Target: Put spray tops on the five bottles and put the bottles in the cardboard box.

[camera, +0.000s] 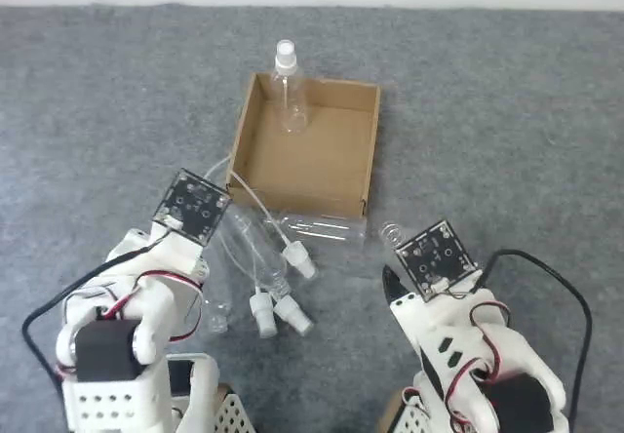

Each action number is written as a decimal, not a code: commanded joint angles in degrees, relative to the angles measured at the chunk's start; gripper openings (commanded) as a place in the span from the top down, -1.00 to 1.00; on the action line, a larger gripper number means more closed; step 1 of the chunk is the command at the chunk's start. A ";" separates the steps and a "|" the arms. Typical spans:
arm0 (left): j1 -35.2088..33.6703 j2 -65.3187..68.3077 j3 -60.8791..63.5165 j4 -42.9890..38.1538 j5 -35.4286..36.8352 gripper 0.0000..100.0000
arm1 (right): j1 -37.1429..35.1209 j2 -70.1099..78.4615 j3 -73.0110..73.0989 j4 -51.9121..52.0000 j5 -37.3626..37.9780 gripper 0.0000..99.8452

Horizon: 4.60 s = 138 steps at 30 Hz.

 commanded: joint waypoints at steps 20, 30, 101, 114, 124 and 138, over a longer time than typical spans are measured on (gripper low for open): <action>17.85 36.75 -22.81 5.98 -12.84 0.71 | 21.05 -0.84 -1.41 -1.45 -0.18 0.76; 25.41 55.03 -30.99 6.07 -19.08 0.70 | 26.77 -0.84 -1.58 -1.45 -0.26 0.76; 35.69 87.30 -32.22 -11.60 -38.24 0.66 | 27.21 -0.84 -1.05 -1.01 -0.26 0.76; 36.22 90.99 -34.07 -11.52 -37.45 0.70 | 27.21 -0.84 -1.05 -0.92 -0.26 0.76; 35.78 87.38 -35.30 -4.40 -36.04 0.63 | 27.21 -0.84 -1.05 -0.92 -0.26 0.76; 27.08 87.30 -35.21 -8.97 -43.87 0.62 | 27.21 -0.84 -0.44 -1.10 -0.18 0.76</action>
